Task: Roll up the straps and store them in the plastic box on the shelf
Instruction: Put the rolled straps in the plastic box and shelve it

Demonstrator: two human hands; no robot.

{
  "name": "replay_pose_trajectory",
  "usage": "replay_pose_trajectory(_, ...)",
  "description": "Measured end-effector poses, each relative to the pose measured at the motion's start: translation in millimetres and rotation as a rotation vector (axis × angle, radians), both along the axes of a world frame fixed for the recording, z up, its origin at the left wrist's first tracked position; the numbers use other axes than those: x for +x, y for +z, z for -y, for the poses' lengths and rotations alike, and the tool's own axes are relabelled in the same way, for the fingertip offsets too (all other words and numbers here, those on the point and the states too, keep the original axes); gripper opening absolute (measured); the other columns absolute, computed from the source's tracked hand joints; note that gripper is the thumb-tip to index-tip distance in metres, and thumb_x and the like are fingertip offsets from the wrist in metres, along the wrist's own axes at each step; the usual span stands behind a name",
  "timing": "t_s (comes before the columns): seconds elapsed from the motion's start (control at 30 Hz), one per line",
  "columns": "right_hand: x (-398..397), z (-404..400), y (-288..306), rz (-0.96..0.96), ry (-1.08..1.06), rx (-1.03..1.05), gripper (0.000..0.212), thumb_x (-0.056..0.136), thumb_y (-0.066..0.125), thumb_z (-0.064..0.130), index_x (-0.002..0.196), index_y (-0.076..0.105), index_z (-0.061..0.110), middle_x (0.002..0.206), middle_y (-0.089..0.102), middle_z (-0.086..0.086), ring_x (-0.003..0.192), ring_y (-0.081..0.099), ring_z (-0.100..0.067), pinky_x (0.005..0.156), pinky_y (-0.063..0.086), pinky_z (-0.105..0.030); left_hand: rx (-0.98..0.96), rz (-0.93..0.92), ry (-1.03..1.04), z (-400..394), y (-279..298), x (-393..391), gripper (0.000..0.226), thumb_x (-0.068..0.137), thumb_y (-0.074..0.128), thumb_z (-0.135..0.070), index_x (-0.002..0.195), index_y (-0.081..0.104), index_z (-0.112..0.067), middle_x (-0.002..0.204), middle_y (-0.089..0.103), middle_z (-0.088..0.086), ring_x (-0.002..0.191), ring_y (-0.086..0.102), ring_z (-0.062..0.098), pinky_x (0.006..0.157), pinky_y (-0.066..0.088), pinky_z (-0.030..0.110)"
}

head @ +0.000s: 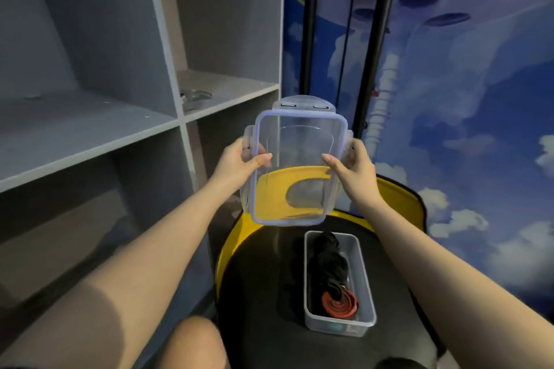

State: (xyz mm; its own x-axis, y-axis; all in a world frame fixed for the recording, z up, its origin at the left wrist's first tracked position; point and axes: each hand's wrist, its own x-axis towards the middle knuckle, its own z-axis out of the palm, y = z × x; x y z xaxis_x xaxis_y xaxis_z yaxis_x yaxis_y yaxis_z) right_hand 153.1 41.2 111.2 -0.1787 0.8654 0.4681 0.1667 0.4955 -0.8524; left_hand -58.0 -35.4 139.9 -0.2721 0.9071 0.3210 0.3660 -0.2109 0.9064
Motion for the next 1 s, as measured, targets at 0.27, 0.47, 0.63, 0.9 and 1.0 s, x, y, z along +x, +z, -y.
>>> replay_pose_trajectory(0.27, 60.7, -21.9, -62.8, 0.152, -0.228, -0.22, 0.042, 0.083, 0.068, 0.037, 0.115, 0.051, 0.015, 0.092, 0.058, 0.009, 0.074, 0.057, -0.004, 0.062, 0.041, -0.017, -0.422, -0.047, -0.022, -59.0, -82.7, 52.8, 0.043, 0.083, 0.069, -0.024, 0.109, 0.034, -0.017, 0.098, 0.058, 0.006, 0.081, 0.063, 0.025, 0.075, 0.055, 0.043)
replay_pose_trajectory(0.47, 73.6, -31.9, -111.1, 0.296, -0.314, -0.423, 0.061, 0.084, 0.063, 0.048, 0.128, 0.042, 0.012, 0.119, 0.057, -0.009, 0.107, 0.055, -0.03, 0.078, 0.043, -0.036, -0.585, -0.112, -0.068, -76.5, -144.9, 72.8, 0.09, 0.077, 0.075, -0.015, 0.145, 0.015, -0.019, 0.143, 0.041, 0.011, 0.124, 0.048, 0.029, 0.101, 0.044, 0.043)
replay_pose_trajectory(0.63, 73.8, -36.0, -139.9, 0.428, -0.337, -0.556, 0.06, 0.089, 0.058, 0.045, 0.134, 0.033, 0.014, 0.123, 0.056, -0.01, 0.078, 0.052, -0.02, 0.073, 0.041, -0.033, -0.701, -0.196, -0.052, -85.2, -185.8, 86.9, 0.108, 0.075, 0.077, -0.017, 0.151, 0.001, -0.025, 0.153, 0.023, 0.01, 0.137, 0.032, 0.029, 0.108, 0.035, 0.041)
replay_pose_trajectory(0.9, 74.3, -52.0, -196.7, 0.606, -0.309, -0.689, 0.065, 0.09, 0.052, 0.05, 0.141, 0.032, 0.016, 0.141, 0.043, -0.011, 0.124, 0.047, -0.033, 0.09, 0.042, -0.039, -0.876, -0.312, -0.055, -86.6, -234.1, 97.6, 0.113, 0.072, 0.08, -0.025, 0.15, -0.002, -0.029, 0.145, 0.023, 0.013, 0.134, 0.032, 0.029, 0.106, 0.036, 0.04)
replay_pose_trajectory(1.0, 73.8, -55.7, -210.2, 0.62, -0.264, -0.724, 0.068, 0.09, 0.053, 0.044, 0.147, 0.025, 0.019, 0.145, 0.03, -0.012, 0.128, 0.042, -0.033, 0.1, 0.04, -0.039, -0.913, -0.322, -0.069, -88.9, -243.6, 97.3, 0.111, 0.071, 0.08, -0.03, 0.15, 0.001, -0.028, 0.146, 0.021, 0.012, 0.135, 0.03, 0.028, 0.109, 0.035, 0.04)
